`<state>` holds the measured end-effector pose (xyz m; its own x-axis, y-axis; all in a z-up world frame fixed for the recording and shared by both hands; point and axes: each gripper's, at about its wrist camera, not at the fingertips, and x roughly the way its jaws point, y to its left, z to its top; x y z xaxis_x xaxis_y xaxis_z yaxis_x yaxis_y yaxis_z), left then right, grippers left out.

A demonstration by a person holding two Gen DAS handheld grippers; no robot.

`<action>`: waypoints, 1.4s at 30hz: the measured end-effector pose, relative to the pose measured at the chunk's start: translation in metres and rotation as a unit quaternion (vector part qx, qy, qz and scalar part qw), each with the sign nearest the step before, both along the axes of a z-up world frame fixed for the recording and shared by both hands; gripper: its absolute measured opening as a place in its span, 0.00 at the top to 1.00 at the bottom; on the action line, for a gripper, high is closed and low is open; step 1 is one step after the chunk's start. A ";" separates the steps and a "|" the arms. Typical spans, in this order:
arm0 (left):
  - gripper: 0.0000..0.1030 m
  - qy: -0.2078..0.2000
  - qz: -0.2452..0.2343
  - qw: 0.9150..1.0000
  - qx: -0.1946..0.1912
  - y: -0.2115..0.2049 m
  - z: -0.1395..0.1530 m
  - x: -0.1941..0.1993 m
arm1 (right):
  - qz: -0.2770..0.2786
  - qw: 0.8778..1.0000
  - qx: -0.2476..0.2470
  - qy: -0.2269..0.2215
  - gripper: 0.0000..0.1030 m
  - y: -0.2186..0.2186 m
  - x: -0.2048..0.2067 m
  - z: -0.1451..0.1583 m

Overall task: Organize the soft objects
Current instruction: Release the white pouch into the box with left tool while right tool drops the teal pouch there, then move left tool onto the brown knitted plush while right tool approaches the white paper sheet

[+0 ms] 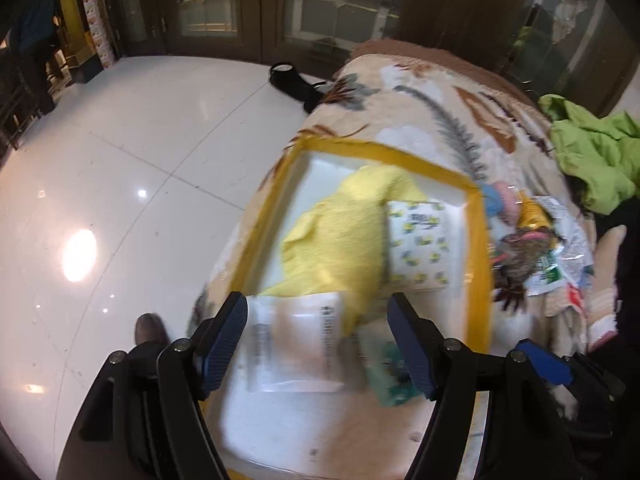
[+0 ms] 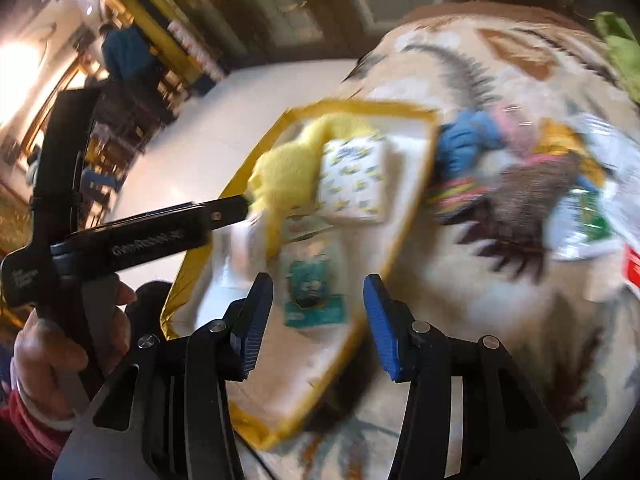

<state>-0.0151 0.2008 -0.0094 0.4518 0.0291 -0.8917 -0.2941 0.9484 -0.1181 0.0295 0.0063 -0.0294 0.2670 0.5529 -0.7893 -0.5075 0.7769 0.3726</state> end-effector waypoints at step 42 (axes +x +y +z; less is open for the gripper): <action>0.27 0.016 -0.330 0.941 0.069 -0.218 -0.051 0.120 | -0.198 0.979 -0.037 -0.028 0.54 -0.206 0.068 0.012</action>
